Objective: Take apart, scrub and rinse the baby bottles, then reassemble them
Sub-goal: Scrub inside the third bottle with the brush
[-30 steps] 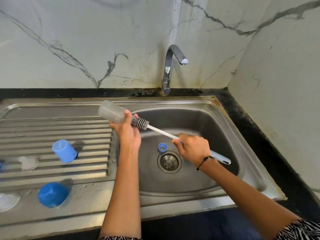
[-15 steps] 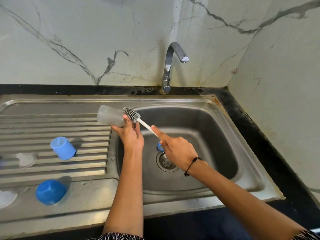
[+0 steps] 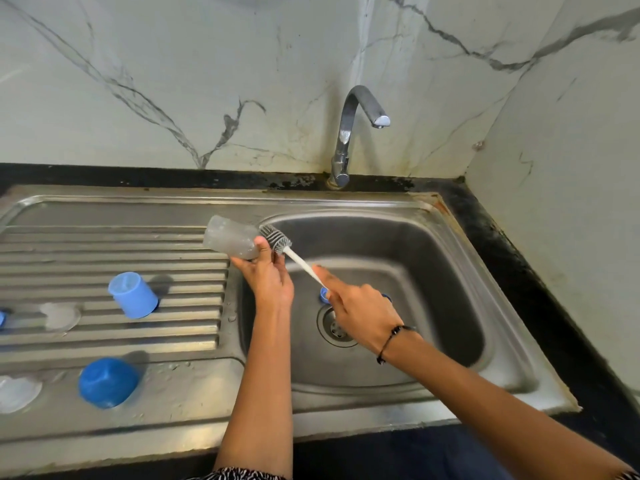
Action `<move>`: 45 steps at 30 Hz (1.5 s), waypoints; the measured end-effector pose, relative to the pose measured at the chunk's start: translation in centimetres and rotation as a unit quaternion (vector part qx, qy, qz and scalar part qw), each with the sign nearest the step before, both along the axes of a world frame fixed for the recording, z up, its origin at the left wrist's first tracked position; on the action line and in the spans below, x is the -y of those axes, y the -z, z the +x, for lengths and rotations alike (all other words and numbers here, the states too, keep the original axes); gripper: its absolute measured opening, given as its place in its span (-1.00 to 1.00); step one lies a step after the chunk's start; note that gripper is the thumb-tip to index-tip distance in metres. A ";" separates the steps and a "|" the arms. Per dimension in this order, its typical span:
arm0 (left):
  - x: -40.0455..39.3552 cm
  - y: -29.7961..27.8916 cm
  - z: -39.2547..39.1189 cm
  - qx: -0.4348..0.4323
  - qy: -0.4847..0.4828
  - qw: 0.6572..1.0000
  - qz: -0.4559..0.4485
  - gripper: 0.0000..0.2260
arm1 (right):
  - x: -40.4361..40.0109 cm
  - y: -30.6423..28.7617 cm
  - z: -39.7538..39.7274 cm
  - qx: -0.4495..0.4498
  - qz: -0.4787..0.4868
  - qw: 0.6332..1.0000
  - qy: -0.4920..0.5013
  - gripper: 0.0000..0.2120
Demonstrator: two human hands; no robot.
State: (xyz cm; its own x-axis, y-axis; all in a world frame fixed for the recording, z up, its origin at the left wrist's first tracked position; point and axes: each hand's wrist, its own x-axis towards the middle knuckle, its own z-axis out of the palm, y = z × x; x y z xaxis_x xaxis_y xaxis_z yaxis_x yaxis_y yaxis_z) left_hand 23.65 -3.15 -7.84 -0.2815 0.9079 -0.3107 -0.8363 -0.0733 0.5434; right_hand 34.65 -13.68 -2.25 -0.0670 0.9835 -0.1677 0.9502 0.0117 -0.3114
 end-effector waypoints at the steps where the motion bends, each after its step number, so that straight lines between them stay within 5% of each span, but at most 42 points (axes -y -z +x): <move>1: 0.1 0.1 0.2 -0.003 0.001 1.000 -0.007 -0.38 | 0.2 0.1 0.1 0.000 -0.004 1.000 0.002 -0.50; 10: 0.5 0.4 0.8 0.019 0.088 0.996 0.017 -0.58 | -3.2 -0.3 0.8 -0.007 0.004 0.999 0.036 -0.54; 14: 0.0 -0.6 0.3 0.070 0.043 0.996 -0.027 -0.59 | -1.8 -0.3 0.6 -0.012 0.002 0.999 0.036 -0.54; 19: -0.1 -0.1 -0.5 0.026 0.021 0.997 -0.066 -0.94 | 0.3 -0.3 -0.1 0.003 -0.003 1.000 0.019 -0.52; 26: 0.7 -1.1 1.1 0.042 0.038 0.998 -0.019 -0.71 | -2.1 -0.8 -0.4 -0.007 0.001 0.998 0.063 -0.55; 40: -0.3 -1.3 0.6 0.049 0.031 0.998 -0.017 -0.87 | -0.8 -0.8 -0.2 -0.012 0.003 0.999 0.052 -0.55; 45: 0.0 -2.0 1.1 0.045 0.071 0.996 0.024 -0.70 | -1.9 -1.5 0.4 -0.018 0.016 0.998 0.066 -0.57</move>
State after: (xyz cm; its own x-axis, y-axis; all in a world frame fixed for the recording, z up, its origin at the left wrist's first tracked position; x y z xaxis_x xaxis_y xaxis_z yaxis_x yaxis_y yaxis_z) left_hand 24.71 -3.19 -5.89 -0.1218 0.9509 -0.2847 -0.8853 0.0257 0.4644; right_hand 35.09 -11.74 -0.71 0.0586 0.9889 -0.1366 0.9321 -0.1032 -0.3471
